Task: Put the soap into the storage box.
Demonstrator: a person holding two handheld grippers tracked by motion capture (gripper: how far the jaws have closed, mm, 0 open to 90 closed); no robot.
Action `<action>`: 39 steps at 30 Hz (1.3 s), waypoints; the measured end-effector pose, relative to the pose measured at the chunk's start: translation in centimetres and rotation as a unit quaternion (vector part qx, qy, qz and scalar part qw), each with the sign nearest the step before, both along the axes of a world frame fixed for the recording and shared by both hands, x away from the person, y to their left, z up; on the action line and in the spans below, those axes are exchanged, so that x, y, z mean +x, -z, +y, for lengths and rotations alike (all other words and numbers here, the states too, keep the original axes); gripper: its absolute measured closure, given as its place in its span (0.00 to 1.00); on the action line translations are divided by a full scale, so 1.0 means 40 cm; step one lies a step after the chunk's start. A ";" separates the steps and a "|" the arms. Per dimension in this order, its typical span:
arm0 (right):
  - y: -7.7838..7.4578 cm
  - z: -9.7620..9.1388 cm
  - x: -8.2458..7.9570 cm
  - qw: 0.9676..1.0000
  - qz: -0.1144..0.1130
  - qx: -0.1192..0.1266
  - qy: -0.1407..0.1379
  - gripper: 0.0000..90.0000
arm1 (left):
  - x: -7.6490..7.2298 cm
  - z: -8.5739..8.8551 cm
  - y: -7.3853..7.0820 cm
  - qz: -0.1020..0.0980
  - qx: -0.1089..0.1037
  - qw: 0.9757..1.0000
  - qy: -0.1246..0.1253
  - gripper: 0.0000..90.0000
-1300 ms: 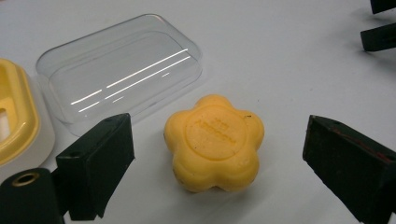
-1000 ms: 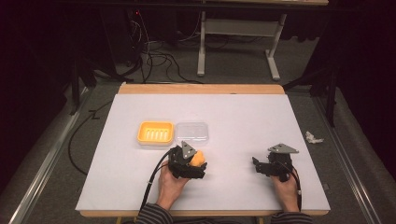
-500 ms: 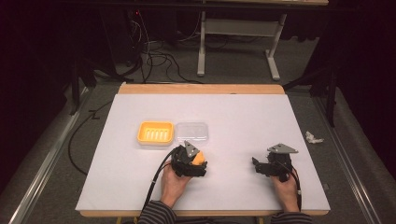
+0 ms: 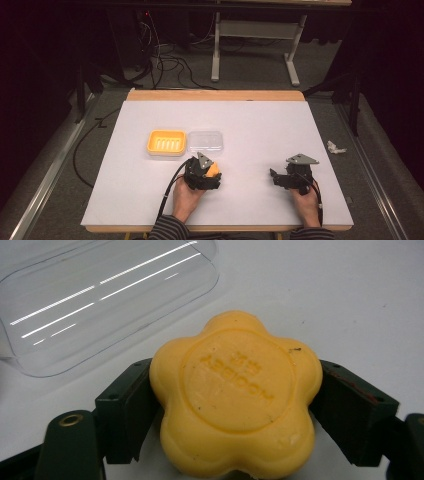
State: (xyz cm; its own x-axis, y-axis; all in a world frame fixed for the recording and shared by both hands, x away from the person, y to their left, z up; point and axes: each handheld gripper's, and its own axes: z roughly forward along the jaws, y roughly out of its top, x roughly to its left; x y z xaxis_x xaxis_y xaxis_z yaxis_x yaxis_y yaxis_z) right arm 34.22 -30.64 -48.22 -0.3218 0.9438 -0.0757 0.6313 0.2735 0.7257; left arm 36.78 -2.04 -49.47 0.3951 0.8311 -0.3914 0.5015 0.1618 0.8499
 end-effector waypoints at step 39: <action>0.000 -0.001 0.001 1.000 0.003 0.003 -0.001 0.18 | -0.033 0.050 -0.066 -0.011 -0.009 1.000 0.023 0.29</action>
State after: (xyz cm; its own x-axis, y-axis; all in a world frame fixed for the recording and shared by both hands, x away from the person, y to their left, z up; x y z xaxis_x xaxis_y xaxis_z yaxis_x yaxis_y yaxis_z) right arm 34.26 -30.67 -48.22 -0.3245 0.9434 -0.0681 0.6343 0.2705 0.7243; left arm 35.44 -0.04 -46.85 0.4417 0.8050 -0.3960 0.4892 0.1539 0.8585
